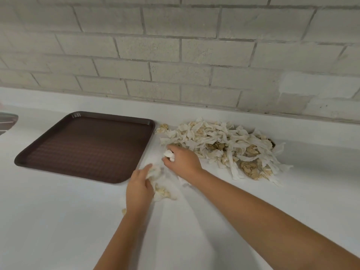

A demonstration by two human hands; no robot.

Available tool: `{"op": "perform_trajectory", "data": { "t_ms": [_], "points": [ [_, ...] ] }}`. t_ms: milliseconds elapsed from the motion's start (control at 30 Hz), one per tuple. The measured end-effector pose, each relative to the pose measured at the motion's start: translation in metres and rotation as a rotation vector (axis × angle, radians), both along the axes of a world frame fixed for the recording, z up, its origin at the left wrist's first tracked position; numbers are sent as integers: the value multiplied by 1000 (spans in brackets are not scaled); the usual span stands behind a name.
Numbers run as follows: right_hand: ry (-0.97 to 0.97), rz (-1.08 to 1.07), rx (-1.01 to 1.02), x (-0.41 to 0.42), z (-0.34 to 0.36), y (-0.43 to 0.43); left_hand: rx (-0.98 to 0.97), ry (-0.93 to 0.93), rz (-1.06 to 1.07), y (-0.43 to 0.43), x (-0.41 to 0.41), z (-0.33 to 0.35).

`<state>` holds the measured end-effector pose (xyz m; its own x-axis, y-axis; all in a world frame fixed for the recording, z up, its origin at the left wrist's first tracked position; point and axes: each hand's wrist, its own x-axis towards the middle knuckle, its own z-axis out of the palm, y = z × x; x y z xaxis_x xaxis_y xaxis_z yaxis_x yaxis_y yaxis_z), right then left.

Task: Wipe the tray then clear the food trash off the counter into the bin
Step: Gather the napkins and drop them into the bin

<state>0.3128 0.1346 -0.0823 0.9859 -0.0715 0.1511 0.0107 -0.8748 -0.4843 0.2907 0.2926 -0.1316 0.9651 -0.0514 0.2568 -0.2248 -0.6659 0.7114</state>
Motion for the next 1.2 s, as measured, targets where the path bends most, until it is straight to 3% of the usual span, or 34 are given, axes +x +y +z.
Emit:
{"op": "perform_trajectory", "data": {
  "t_ms": [67, 167, 300, 433, 500, 667, 767, 933, 1100, 1200],
  "points": [
    [148, 39, -120, 15, 0, 6, 171, -31, -41, -2, 0, -10],
    [266, 91, -290, 24, -8, 12, 198, -36, -25, -3, -1, -5],
    [171, 73, -270, 15, -19, 8, 229, -180, -95, -4, -6, -5],
    [128, 72, -176, -8, -24, -10, 516, -146, -123, -6, -12, -8],
    [78, 54, -69, -23, -22, -20, 499, -164, -119, -6, -12, -10],
    [-147, -138, 510, -59, 7, -41, 464, -223, -189, -7, -15, -11],
    [-151, -213, 782, -85, 28, -54, 498, -222, -213, -7, -18, -11],
    [-95, -291, 980, -130, 35, -75, 362, -208, -220, -17, -36, -7],
    [-108, -475, 1114, -180, 34, -96, 97, 101, -182, -43, -70, 10],
    [-139, -488, 1169, -219, 36, -113, -99, 297, -281, -64, -95, 24]
  ]
}}
